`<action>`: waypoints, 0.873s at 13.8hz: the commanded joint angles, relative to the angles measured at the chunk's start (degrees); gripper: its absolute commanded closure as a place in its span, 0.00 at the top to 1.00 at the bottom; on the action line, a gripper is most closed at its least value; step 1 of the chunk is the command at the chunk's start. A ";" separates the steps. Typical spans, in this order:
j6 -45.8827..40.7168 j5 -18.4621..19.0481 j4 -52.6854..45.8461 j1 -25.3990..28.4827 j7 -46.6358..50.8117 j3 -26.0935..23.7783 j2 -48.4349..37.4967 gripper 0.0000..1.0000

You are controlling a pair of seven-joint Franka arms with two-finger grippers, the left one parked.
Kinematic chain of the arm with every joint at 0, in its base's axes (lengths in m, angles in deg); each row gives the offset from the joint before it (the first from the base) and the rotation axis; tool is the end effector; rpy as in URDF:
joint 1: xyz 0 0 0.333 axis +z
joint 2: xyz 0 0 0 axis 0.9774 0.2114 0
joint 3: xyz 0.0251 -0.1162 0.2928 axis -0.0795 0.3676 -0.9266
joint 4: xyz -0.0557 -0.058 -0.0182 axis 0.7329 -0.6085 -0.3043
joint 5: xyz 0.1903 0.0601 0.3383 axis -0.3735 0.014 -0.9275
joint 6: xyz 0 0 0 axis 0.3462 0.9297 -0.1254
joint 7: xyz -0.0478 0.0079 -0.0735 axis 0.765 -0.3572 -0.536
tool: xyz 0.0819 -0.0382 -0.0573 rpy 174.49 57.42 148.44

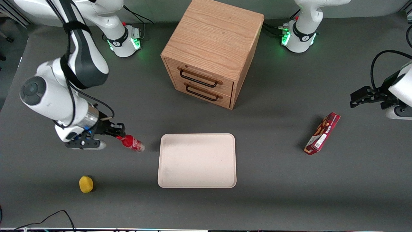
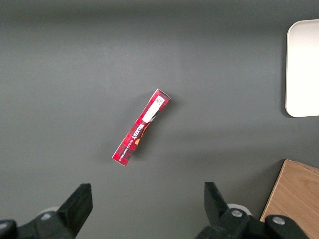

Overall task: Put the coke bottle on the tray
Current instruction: 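Carry the bottle with the right gripper onto the cream tray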

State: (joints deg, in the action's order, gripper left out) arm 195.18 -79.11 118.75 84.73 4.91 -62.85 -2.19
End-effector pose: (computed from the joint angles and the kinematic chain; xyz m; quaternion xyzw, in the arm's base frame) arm 0.6453 0.1752 0.4382 -0.9962 0.0341 -0.0252 0.0758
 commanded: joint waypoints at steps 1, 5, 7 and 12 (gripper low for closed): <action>-2.13 -0.44 -13.74 3.52 5.17 -0.47 9.95 0.00; -0.64 -0.44 -21.23 6.78 7.91 0.06 17.79 0.00; 1.20 -0.27 -21.50 6.78 7.82 0.23 19.46 0.00; 3.49 0.35 -21.24 6.69 7.73 1.11 21.32 0.00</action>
State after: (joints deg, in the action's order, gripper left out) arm 198.70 -79.05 99.96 90.88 11.48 -62.35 18.19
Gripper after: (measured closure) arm 0.696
